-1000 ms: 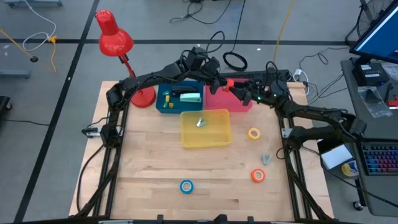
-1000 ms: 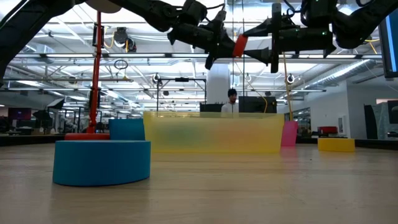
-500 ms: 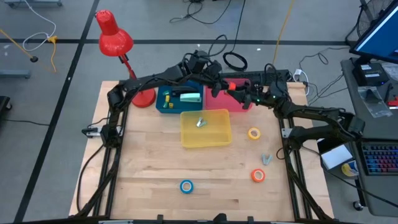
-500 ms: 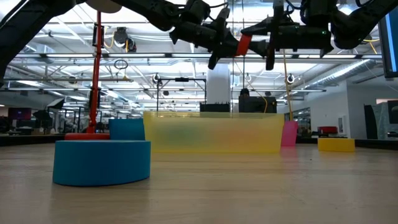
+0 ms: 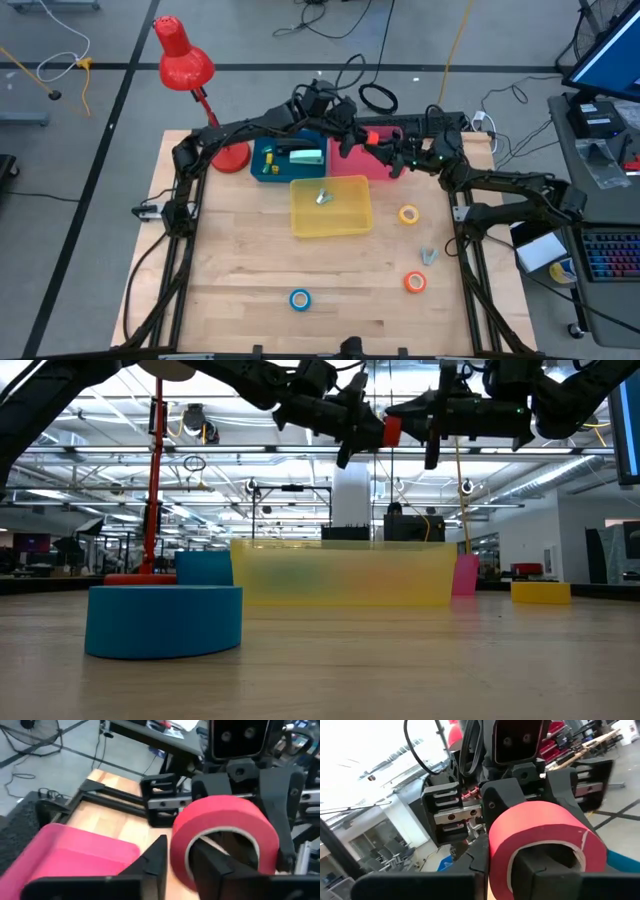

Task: Pick and place Stapler, Stapler remover, tape
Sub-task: Put the red tape into the pink bin, then put the yellow tape into the pink bin

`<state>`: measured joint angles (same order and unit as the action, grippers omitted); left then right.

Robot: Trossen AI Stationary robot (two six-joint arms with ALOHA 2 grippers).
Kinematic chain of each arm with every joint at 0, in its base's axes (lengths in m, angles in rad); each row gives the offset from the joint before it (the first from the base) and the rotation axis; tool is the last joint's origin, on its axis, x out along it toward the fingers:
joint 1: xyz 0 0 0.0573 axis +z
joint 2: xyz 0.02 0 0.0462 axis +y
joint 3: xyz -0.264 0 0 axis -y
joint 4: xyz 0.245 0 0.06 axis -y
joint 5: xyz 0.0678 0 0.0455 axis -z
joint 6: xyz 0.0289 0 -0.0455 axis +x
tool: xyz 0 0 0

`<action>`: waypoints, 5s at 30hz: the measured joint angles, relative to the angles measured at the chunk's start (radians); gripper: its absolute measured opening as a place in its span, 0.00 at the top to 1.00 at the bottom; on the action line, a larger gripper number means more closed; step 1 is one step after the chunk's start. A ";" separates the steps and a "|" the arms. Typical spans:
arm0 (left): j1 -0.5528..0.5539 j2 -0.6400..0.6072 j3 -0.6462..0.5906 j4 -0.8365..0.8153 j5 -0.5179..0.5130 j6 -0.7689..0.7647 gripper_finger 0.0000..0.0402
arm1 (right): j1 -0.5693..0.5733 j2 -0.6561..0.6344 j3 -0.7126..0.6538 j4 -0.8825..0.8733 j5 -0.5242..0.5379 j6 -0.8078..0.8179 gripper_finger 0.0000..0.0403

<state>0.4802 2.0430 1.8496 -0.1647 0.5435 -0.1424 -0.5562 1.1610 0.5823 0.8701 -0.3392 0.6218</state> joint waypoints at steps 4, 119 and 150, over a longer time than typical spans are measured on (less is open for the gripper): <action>0.037 0.000 0.000 0.000 -0.032 0.024 0.66 | -0.024 -0.013 0.000 -0.055 0.032 0.004 0.92; -0.592 -1.626 -1.661 0.279 -0.988 -0.301 0.29 | 0.185 -0.112 0.146 -1.757 0.335 -0.245 0.48; -0.592 -1.836 -1.676 -0.096 -0.962 -0.394 0.29 | 0.185 0.280 0.145 -1.742 0.392 -0.188 0.58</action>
<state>-0.1116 0.2073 0.1734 -0.2607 -0.4189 -0.5362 -0.3710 1.4415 0.7277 -0.8720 0.0523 0.4333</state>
